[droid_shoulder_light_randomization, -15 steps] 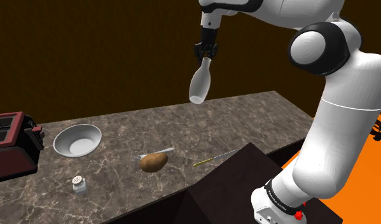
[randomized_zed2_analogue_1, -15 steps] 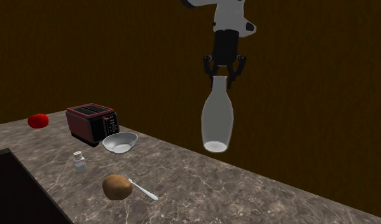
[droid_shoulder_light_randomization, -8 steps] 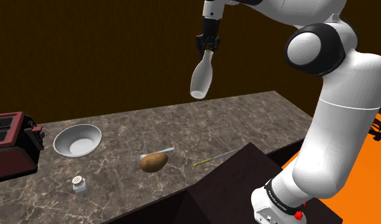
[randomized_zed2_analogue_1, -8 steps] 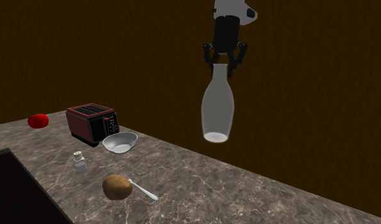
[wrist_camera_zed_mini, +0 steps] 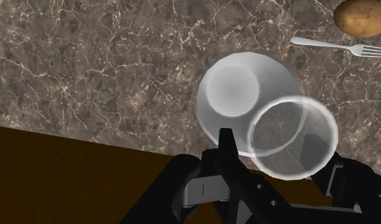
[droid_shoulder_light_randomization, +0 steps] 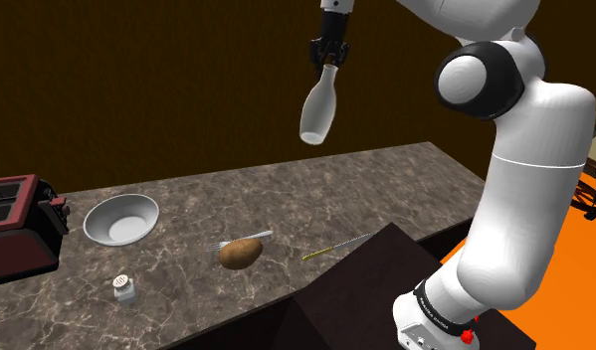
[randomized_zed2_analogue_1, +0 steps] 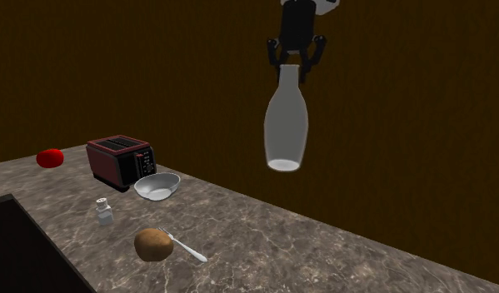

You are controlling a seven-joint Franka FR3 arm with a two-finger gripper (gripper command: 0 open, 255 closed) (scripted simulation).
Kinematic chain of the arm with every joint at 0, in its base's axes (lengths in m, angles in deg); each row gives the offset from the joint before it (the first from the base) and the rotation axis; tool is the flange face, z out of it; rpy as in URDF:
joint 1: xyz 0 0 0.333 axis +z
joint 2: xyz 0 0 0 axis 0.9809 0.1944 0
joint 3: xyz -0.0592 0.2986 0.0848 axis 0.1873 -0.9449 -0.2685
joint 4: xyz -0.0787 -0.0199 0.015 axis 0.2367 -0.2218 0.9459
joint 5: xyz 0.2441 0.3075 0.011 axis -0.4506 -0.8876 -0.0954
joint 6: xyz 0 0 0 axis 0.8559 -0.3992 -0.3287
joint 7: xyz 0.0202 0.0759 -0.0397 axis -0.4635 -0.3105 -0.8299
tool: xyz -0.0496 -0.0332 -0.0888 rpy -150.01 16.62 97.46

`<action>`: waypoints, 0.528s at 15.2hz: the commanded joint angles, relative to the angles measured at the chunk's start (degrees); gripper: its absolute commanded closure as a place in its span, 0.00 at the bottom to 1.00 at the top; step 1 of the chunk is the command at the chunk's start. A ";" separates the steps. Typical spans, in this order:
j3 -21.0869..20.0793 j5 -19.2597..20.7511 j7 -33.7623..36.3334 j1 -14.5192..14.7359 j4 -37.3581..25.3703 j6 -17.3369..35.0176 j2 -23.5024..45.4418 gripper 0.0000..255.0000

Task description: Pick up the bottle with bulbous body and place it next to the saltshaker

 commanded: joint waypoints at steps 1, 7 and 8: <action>0.00 -0.13 -0.01 -0.21 -3.36 -2.33 1.05 1.00; -0.56 -0.12 2.30 1.58 -2.97 -3.29 -0.35 1.00; -0.85 0.00 3.46 2.64 0.10 -1.84 -2.00 1.00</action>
